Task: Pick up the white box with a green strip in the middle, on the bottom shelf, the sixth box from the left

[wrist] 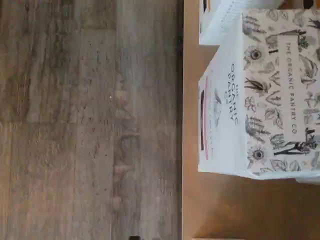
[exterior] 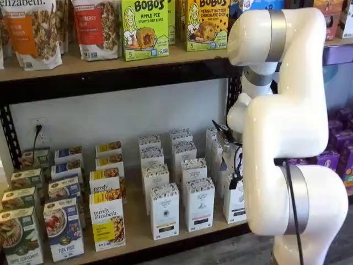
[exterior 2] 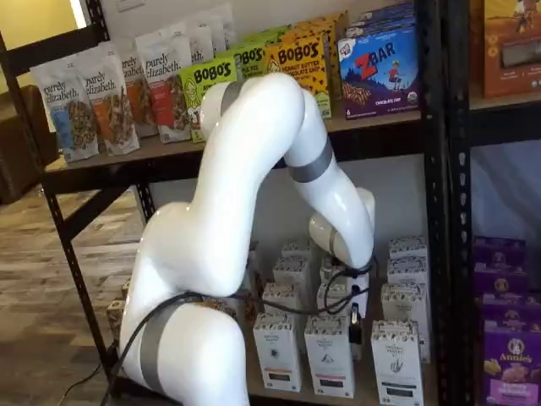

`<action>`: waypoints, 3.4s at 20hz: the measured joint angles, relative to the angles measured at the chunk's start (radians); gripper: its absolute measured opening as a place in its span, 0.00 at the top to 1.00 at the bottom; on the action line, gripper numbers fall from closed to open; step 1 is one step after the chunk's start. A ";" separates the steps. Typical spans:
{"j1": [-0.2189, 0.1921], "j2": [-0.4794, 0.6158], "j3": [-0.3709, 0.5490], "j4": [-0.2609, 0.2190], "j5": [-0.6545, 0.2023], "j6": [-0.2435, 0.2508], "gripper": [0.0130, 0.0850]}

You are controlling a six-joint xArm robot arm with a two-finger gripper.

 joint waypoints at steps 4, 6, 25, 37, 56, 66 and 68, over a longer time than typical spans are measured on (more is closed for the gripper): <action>0.010 -0.011 -0.037 -0.125 0.130 0.128 0.00; 0.020 -0.021 -0.032 -0.128 0.129 0.141 0.00; -0.011 0.174 -0.228 -0.300 0.044 0.259 0.00; -0.040 0.311 -0.428 -0.423 0.174 0.339 0.00; -0.076 0.373 -0.449 -0.461 0.096 0.337 0.06; -0.080 0.371 -0.448 -0.469 0.096 0.339 0.28; -0.079 0.371 -0.448 -0.468 0.094 0.339 0.28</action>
